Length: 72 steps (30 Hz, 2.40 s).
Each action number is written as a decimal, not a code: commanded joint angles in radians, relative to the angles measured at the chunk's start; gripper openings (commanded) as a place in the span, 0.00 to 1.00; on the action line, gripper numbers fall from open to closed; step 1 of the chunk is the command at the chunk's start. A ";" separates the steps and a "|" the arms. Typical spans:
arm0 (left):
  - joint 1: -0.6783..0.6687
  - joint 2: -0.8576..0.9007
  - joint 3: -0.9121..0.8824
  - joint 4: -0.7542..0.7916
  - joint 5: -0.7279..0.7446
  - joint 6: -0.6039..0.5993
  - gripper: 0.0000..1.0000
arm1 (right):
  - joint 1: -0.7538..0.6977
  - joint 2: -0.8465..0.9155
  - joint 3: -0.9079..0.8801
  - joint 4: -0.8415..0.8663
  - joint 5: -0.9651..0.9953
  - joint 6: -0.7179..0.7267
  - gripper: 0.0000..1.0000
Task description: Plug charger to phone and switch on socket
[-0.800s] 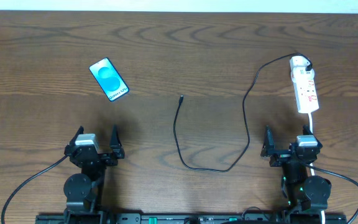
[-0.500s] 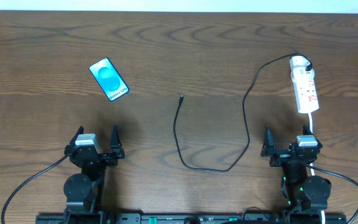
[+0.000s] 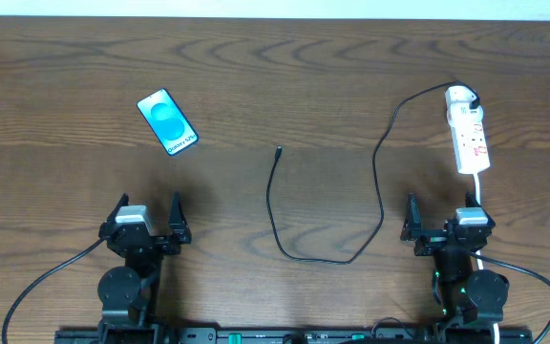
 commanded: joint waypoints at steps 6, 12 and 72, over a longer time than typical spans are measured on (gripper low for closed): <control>0.005 0.001 -0.031 -0.018 -0.017 0.018 0.92 | 0.015 -0.006 -0.001 -0.005 0.005 0.011 0.99; 0.005 0.001 -0.031 -0.018 -0.017 0.018 0.92 | 0.015 -0.006 -0.001 -0.005 0.005 0.011 0.99; 0.005 0.045 0.039 0.116 0.078 -0.010 0.92 | 0.015 -0.006 -0.001 -0.005 0.005 0.011 0.99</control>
